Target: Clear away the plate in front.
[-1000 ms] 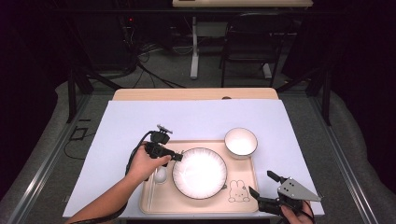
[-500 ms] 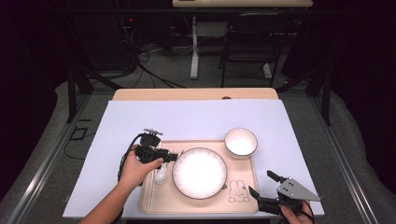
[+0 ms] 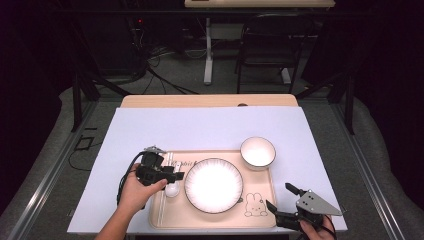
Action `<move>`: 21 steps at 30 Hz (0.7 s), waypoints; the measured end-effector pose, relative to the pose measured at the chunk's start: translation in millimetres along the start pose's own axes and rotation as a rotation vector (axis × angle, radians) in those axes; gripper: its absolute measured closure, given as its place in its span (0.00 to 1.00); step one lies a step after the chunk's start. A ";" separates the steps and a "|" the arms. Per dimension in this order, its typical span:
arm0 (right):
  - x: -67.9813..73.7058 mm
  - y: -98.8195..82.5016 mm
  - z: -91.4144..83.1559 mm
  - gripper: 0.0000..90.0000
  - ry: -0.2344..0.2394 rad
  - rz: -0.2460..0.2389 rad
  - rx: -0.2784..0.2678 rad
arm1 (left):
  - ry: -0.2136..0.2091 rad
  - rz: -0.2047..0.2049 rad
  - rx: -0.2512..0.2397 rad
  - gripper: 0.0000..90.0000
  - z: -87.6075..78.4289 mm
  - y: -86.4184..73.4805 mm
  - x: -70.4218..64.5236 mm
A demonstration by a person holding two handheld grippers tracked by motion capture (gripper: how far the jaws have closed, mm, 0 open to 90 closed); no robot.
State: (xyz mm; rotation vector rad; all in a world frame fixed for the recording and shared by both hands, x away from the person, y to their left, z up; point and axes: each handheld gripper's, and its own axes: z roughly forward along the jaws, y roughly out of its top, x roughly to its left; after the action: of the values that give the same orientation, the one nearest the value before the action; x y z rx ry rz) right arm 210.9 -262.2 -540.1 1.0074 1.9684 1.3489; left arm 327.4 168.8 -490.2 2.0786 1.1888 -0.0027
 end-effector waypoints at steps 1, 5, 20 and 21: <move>-0.1 0.0 0.1 0.16 0.000 -0.002 0.000 | -0.008 0.002 -0.004 0.52 -0.7 -0.7 0.5; 0.1 -0.1 0.1 0.16 0.001 -0.001 0.002 | -0.019 -0.004 -0.028 0.52 -4.1 -5.3 1.8; 1.2 0.6 -0.2 0.16 0.009 -0.003 -0.002 | -0.010 0.018 -0.049 0.52 -4.4 -12.7 -1.1; 1.2 0.6 -0.1 0.16 0.009 -0.003 -0.002 | -0.010 0.022 -0.052 0.52 -4.5 -12.9 -1.3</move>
State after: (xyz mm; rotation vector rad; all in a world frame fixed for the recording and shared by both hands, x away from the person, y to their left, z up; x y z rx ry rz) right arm 210.3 -261.2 -539.6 0.9989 1.9741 1.3558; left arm 315.5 174.4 -494.1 2.0438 1.1488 0.0281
